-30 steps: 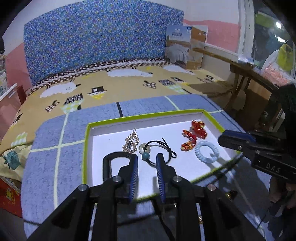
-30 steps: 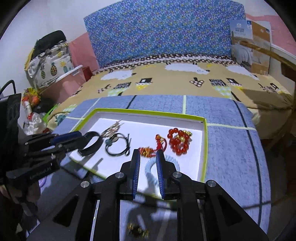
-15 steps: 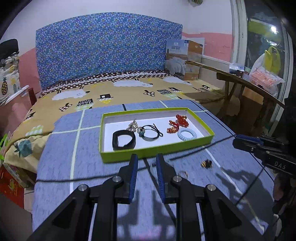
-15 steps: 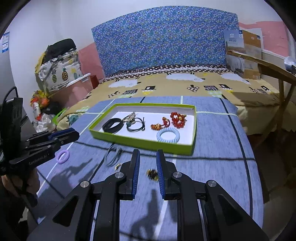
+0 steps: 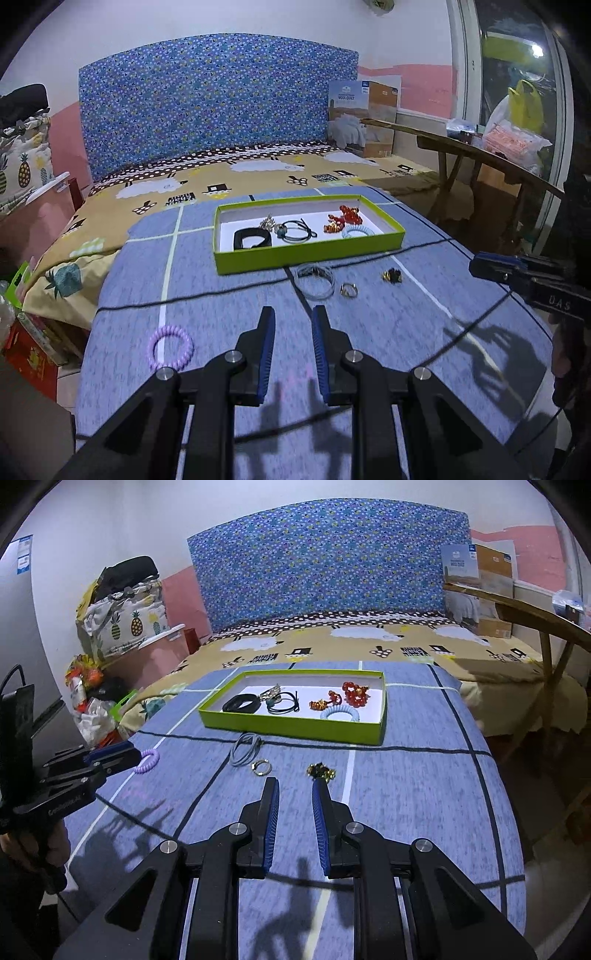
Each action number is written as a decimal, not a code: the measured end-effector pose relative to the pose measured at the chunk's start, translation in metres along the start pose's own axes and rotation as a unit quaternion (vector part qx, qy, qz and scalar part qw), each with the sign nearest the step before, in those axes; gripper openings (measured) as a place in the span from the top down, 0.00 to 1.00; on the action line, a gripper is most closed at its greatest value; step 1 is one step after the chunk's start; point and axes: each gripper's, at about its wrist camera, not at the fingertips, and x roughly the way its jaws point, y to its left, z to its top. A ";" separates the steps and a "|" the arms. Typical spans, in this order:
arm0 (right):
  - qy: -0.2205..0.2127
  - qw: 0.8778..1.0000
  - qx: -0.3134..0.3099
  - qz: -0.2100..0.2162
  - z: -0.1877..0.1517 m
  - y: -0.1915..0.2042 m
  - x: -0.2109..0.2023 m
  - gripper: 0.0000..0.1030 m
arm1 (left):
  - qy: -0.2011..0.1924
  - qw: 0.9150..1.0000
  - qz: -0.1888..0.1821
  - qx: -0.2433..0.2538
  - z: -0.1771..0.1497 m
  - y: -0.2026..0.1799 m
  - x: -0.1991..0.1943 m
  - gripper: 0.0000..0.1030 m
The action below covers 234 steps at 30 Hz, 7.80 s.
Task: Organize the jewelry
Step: 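Withdraw both tools from the box back over the remaining jewelry, then grasp the lavender coil hair tie with the left gripper while the right grasps the gold-black charm, then lift the lavender coil and gold-black charm, holding both above the bed, then lower both items into the green box and open both grippers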
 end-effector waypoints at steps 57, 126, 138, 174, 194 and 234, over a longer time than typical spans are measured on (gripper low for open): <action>0.081 0.994 -0.067 -0.019 0.010 -0.005 0.087 0.60 | 0.131 0.984 0.080 -0.093 -0.025 0.098 0.062 0.49; 0.128 0.992 -0.015 -0.007 -0.005 -0.022 0.090 0.84 | 0.134 0.985 -0.032 -0.106 -0.032 0.068 0.046 0.62; 0.128 0.992 -0.017 -0.008 -0.005 -0.022 0.090 0.84 | 0.139 0.990 -0.006 -0.035 -0.034 0.046 0.049 0.71; 0.097 0.995 -0.005 -0.011 0.003 -0.024 0.071 0.84 | 0.071 0.997 -0.032 -0.015 -0.002 0.033 0.022 0.91; 0.046 0.999 -0.015 -0.001 0.059 -0.021 0.076 0.84 | 0.024 0.998 -0.063 0.006 0.071 0.018 0.059 0.91; 0.112 0.992 -0.015 -0.060 0.082 -0.067 0.172 0.78 | 0.090 0.994 -0.056 0.014 0.088 0.020 0.174 0.90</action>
